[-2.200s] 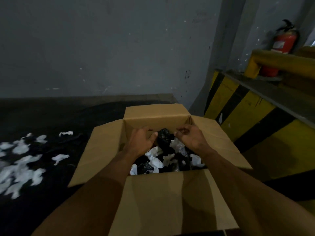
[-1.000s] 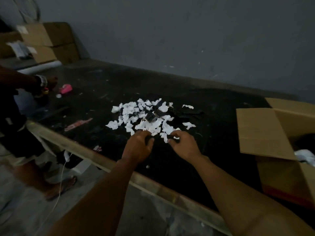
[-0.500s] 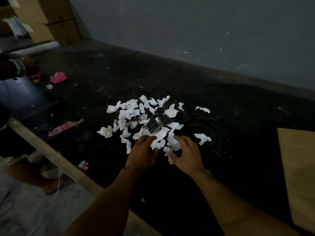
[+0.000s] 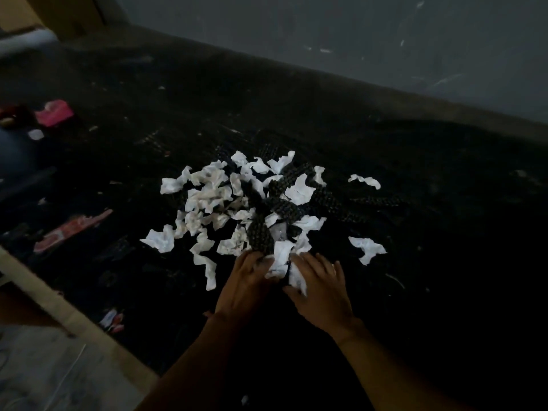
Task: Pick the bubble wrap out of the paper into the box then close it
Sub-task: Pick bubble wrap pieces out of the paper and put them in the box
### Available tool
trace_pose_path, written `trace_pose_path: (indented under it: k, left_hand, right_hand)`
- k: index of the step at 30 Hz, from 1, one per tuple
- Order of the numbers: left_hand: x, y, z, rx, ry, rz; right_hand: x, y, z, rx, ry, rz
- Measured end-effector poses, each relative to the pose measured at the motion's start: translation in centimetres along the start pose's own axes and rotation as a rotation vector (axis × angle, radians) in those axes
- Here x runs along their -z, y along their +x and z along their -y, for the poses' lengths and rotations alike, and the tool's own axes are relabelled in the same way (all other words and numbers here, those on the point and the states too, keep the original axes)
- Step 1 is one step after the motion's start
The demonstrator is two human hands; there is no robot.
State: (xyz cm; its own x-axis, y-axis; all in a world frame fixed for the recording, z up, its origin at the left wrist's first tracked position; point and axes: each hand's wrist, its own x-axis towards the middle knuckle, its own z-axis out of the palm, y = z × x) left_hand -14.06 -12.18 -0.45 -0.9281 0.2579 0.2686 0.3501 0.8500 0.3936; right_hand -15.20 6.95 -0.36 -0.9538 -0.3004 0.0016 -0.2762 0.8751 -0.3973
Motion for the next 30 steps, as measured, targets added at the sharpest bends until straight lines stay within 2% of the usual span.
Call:
trace_pose_path:
  k: [3,6,12,15,18,24,30]
  left_hand:
    - [-1.2,-1.6,0.0,0.198,-0.065,-0.076]
    - [-1.2,-1.2,-0.3,0.224,-0.067,-0.144]
    - [-0.9,0.8,0.8,0.254,-0.197,-0.115]
    - [-0.5,0.4,0.9,0.259,-0.286,-0.184]
    - [-0.6,0.4,0.8,0.256,-0.277,-0.253]
    - [-0.8,-0.6,1.4,0.435,-0.339,-0.208]
    - [0.0,-0.8,1.6,0.581,-0.369,-0.168]
  right_hand:
    - [-1.3,-0.2,-0.3,0.020,0.097,-0.191]
    - [-1.5,0.2,-0.3,-0.005,0.162,-0.283]
    - [-1.1,2.1,0.6,0.022,0.182,-0.291]
    - [-0.5,1.8,1.4,0.015,0.114,-0.187]
    - [-0.3,1.7,1.8,0.072,-0.019,-0.123]
    - [-0.6,1.2,1.0,0.042,0.198,-0.206]
    - [-0.5,0.9,0.9,0.022,0.254,-0.239]
